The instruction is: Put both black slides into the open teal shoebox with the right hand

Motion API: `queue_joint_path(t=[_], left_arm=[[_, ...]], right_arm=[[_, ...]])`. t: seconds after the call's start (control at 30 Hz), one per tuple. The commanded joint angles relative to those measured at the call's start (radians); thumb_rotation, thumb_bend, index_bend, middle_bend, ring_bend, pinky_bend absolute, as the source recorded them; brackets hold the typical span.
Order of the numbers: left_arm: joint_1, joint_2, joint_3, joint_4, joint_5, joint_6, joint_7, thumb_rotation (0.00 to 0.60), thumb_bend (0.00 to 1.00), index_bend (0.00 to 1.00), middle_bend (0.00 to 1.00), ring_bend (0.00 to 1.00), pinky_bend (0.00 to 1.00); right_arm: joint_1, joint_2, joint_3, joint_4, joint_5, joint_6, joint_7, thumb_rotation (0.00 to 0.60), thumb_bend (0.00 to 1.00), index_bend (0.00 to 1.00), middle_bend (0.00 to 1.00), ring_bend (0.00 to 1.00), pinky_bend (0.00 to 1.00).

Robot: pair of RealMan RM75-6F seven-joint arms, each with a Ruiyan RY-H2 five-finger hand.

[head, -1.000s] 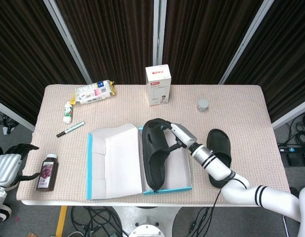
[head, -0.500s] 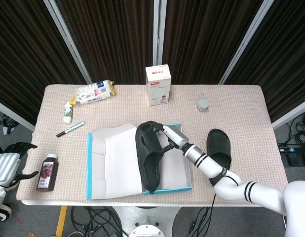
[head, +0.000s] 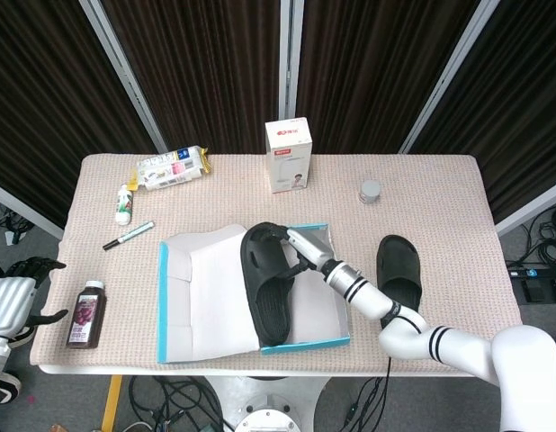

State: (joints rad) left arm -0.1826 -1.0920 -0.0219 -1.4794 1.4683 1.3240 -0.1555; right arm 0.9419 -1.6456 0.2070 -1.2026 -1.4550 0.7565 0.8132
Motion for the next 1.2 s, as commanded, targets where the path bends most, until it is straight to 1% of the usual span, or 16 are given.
queue_joint_path(t=[0.03, 0.23, 0.4, 0.53, 0.87, 1.07, 1.2], left_arm=[[-0.002, -0.003, -0.001, 0.005, 0.003, 0.000, -0.004, 0.600, 0.09, 0.27, 0.24, 0.16, 0.21], [-0.003, -0.007, -0.001, 0.012, 0.003, 0.000, -0.005, 0.600, 0.09, 0.27, 0.24, 0.16, 0.21], [-0.002, -0.008, 0.001, 0.015, 0.003, -0.001, -0.004, 0.600, 0.09, 0.27, 0.24, 0.16, 0.21], [-0.004, -0.008, 0.000, 0.017, 0.005, -0.002, -0.003, 0.600, 0.09, 0.27, 0.24, 0.16, 0.21], [-0.009, -0.010, 0.001, 0.013, 0.002, -0.012, 0.013, 0.600, 0.09, 0.27, 0.24, 0.16, 0.21], [-0.008, -0.010, 0.004, 0.015, 0.003, -0.011, 0.014, 0.600, 0.09, 0.27, 0.24, 0.16, 0.21], [-0.010, -0.011, 0.003, 0.014, 0.001, -0.016, 0.015, 0.600, 0.09, 0.27, 0.24, 0.16, 0.21]], right_arm=[[0.002, -0.007, -0.008, 0.011, -0.005, 0.002, 0.016, 0.600, 0.09, 0.14, 0.41, 0.15, 0.26], [0.008, -0.014, -0.020, 0.018, -0.019, 0.001, 0.084, 0.600, 0.09, 0.14, 0.40, 0.15, 0.26], [0.004, -0.024, -0.043, 0.032, -0.034, 0.004, 0.137, 0.600, 0.09, 0.14, 0.40, 0.15, 0.26], [-0.003, -0.026, -0.052, 0.040, -0.032, 0.005, 0.192, 0.600, 0.09, 0.14, 0.40, 0.17, 0.27], [0.000, -0.045, -0.079, 0.094, -0.047, -0.009, 0.313, 0.600, 0.09, 0.14, 0.40, 0.17, 0.27], [0.006, -0.061, -0.103, 0.136, -0.060, -0.027, 0.353, 0.600, 0.08, 0.14, 0.39, 0.17, 0.27], [0.015, -0.062, -0.119, 0.153, -0.075, -0.038, 0.371, 0.600, 0.05, 0.14, 0.38, 0.17, 0.27]])
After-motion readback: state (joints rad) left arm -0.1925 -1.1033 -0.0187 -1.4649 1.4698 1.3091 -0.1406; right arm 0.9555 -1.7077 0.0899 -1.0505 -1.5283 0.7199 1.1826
